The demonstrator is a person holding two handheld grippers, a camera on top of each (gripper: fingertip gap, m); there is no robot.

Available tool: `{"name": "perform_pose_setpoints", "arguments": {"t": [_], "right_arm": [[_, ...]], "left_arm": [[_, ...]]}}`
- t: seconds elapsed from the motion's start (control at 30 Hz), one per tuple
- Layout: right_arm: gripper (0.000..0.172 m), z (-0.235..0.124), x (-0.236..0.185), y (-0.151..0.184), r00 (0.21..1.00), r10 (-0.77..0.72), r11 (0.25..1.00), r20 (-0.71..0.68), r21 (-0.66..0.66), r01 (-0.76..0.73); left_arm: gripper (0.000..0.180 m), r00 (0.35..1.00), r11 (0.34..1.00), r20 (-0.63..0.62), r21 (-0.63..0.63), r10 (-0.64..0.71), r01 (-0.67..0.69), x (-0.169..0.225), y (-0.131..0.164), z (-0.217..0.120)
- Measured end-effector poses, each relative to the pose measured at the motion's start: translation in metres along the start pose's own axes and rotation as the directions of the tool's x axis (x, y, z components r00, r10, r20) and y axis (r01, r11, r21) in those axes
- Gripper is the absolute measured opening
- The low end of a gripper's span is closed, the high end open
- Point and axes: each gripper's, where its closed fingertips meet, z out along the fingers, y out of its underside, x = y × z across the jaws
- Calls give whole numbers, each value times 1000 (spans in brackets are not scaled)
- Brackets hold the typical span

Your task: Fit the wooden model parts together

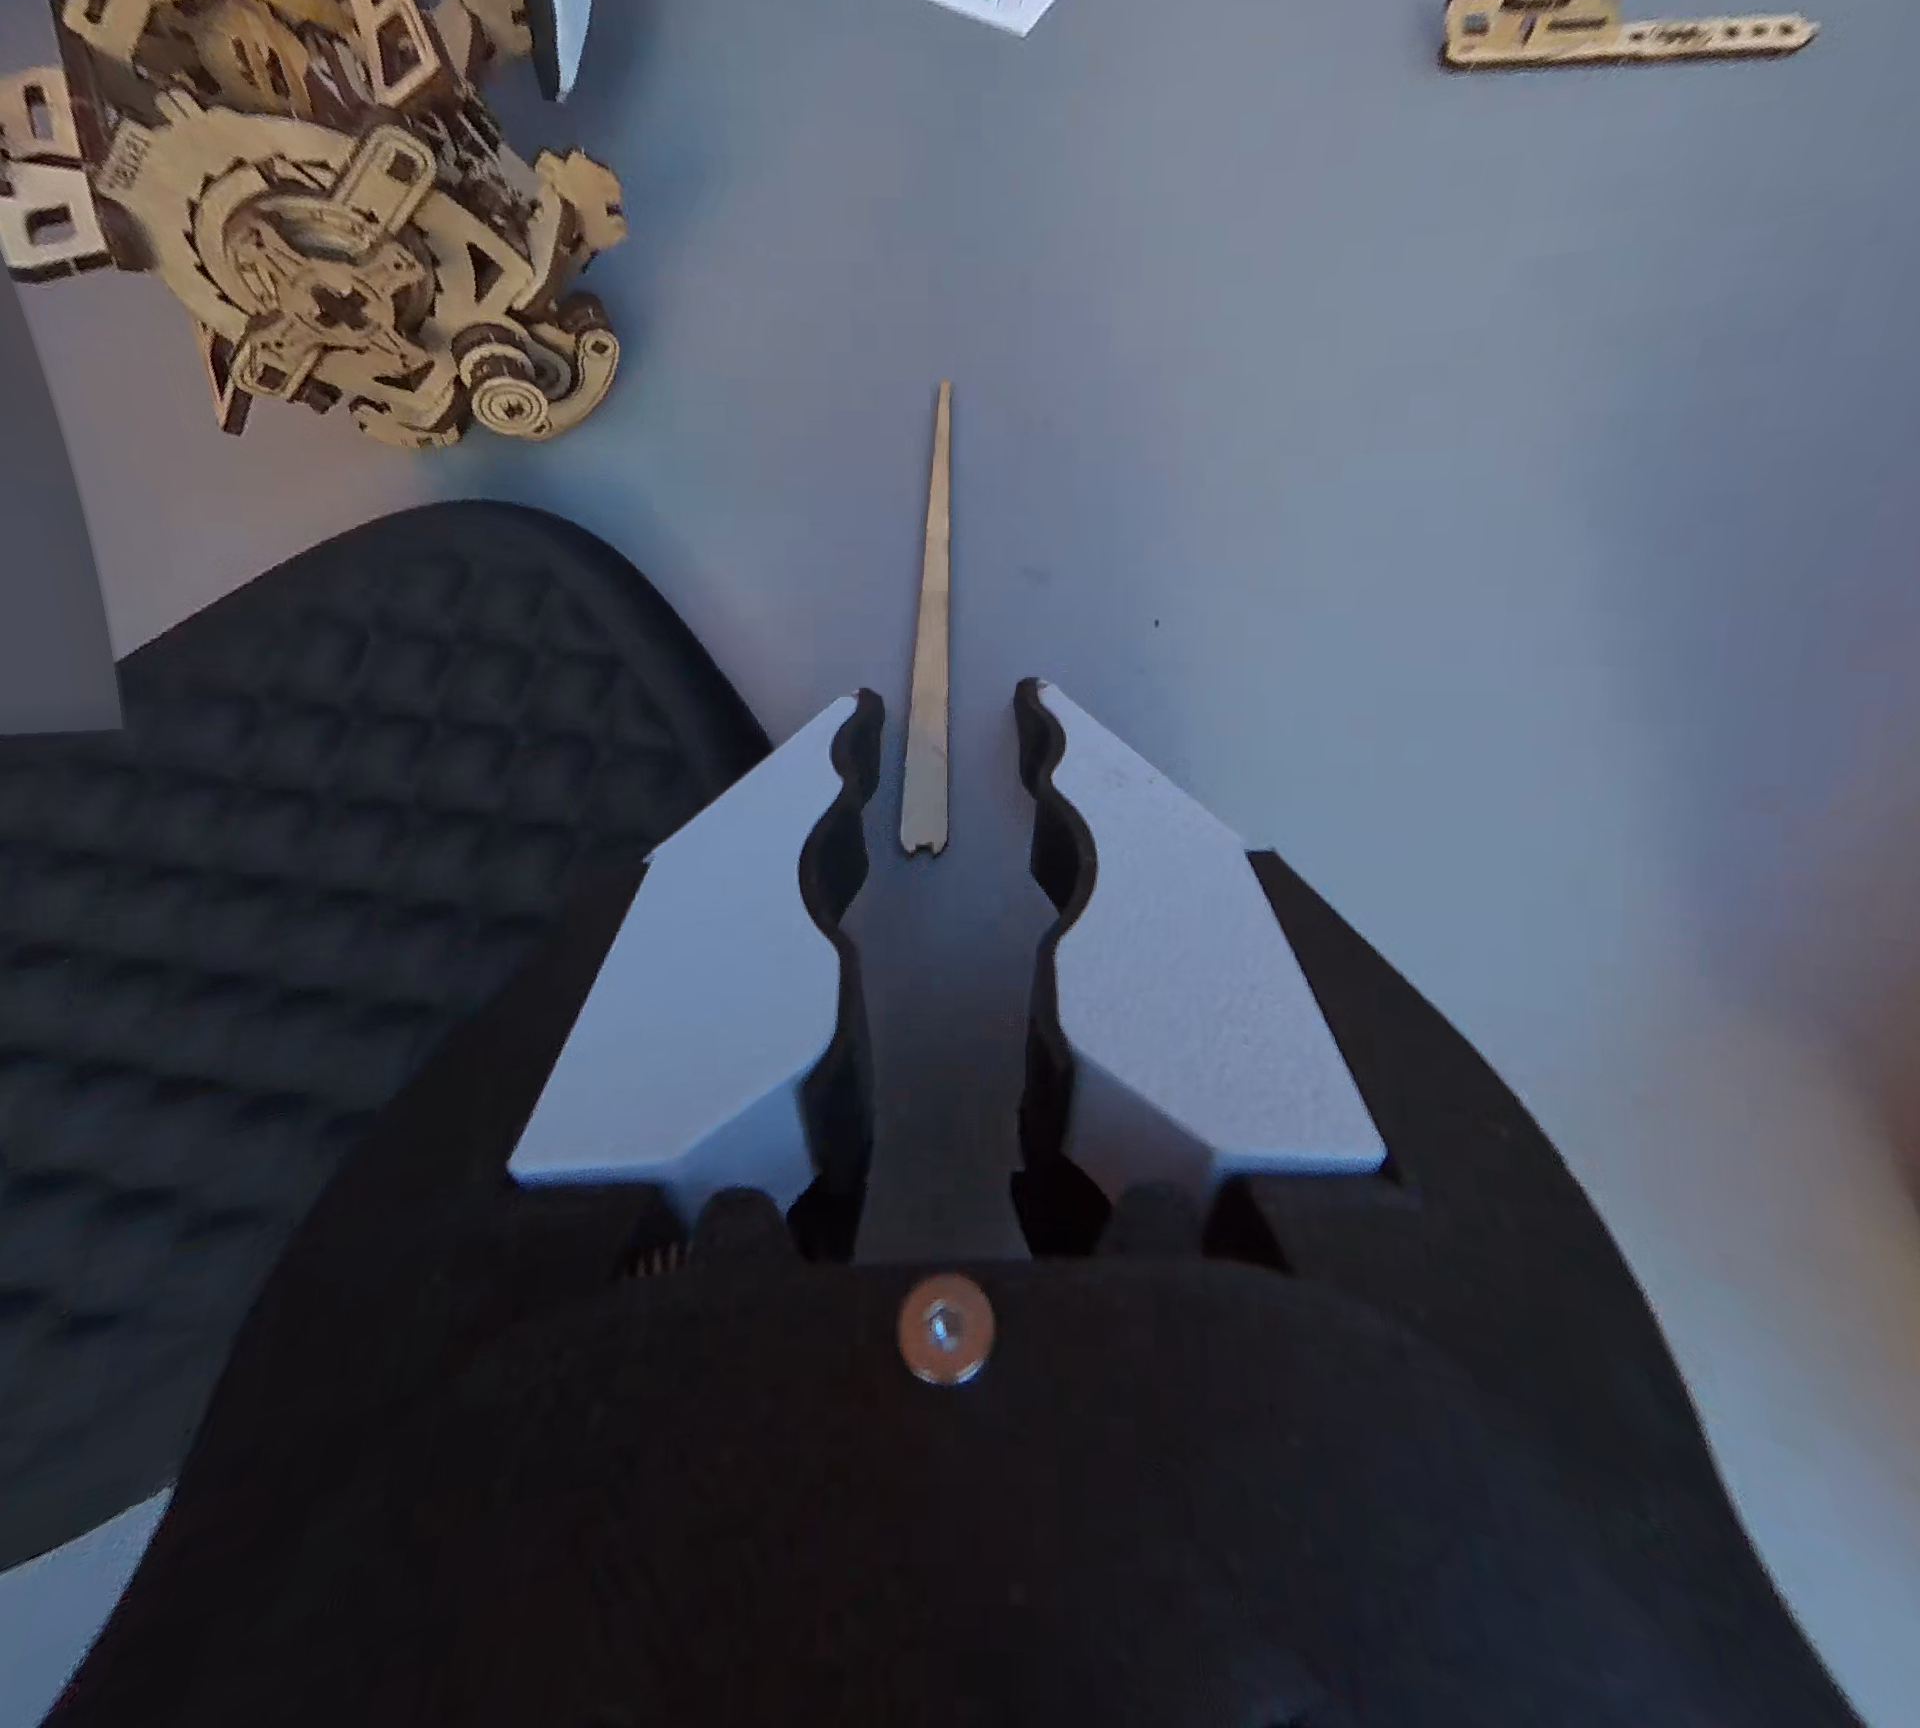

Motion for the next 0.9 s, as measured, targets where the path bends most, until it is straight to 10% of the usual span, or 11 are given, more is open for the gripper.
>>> {"name": "perform_pose_setpoints", "arguments": {"t": [0.47, 0.7, 0.9], "right_arm": [[5, -12, -5, -38, 944, -307, 948, -117, 48, 314], [5, -18, -38, -107, 628, -736, 626, -254, 97, 773], [5, -15, -64, -128, 475, -841, 463, -260, 110, 880]], "left_arm": [[70, 976, 983, 212, 184, -53, 14, -14, -38, -42], [51, 978, 981, 154, 160, -137, 112, 12, -62, -28], [34, 969, 996, 234, 11, -85, 85, 13, -54, -8]]}}
